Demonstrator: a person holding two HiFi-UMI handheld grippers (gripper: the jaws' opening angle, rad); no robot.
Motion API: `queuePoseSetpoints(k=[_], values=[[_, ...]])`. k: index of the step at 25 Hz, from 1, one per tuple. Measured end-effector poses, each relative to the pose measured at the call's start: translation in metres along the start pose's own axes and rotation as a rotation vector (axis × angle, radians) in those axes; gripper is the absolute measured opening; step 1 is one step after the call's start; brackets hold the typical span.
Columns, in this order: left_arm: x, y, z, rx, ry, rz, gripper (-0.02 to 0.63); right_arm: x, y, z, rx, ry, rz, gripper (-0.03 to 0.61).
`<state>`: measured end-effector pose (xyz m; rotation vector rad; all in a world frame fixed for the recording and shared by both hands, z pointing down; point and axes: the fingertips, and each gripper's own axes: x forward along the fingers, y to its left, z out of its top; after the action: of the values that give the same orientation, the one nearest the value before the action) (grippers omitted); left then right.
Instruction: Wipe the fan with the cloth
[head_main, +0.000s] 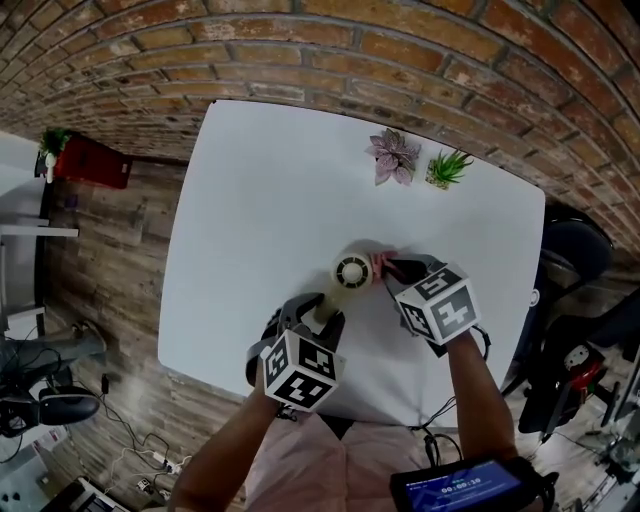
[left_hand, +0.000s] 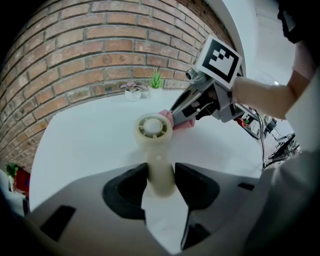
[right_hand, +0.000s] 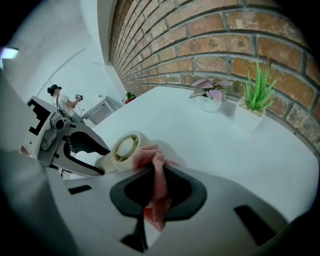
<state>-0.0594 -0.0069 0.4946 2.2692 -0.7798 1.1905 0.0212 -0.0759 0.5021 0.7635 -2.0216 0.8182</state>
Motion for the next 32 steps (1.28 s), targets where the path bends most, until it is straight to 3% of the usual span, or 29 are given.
queuePoseSetpoints(k=[17,32], values=[[0.0006,-0.0038,0.0000,0.086,0.021,-0.050,0.184,-0.0043,-0.0061,-0.0010,0.001,-0.006,-0.007,0.035],[0.0019,-0.0068,0.0000,0.171,0.077,-0.153,0.184,-0.0078,-0.0094,-0.0031,0.000,-0.006,-0.017,0.035]])
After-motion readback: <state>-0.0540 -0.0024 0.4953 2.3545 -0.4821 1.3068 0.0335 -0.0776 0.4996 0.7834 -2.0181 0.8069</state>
